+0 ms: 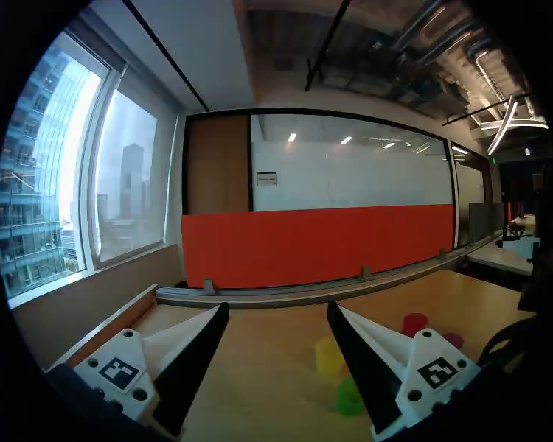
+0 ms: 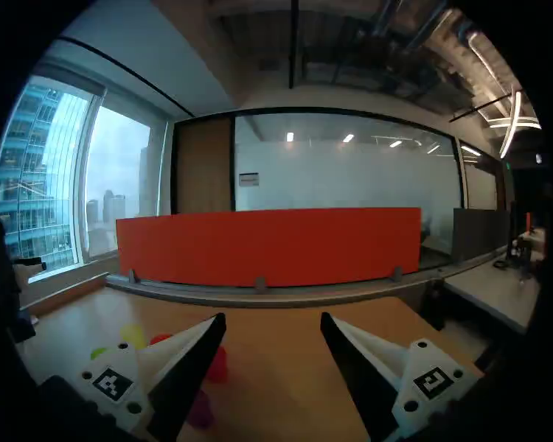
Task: Pour water
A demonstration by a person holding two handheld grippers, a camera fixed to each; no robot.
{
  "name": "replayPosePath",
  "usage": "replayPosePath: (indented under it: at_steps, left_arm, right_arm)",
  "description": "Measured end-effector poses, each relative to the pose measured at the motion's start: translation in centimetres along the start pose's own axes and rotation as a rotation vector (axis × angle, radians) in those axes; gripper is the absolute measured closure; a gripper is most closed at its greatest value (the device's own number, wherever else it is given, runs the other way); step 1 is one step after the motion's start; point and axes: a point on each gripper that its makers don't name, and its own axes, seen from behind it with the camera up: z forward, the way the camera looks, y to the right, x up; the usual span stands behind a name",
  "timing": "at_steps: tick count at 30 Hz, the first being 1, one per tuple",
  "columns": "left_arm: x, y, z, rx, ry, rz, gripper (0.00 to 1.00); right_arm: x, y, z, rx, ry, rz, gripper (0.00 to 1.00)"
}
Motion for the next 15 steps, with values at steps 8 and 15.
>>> replayPosePath:
  at_steps: [8, 15]
  left_arm:
    - [2.3, 0.9, 0.5, -0.041, -0.012, -0.003, 0.01]
    - [4.1, 1.0, 0.8, -0.064, -0.019, -0.005, 0.01]
  right_arm:
    - [3.0, -0.4, 0.1, 0.009, 0.008, -0.046, 0.0]
    - [4.7, -0.8, 0.1, 0.021, 0.014, -0.067, 0.0]
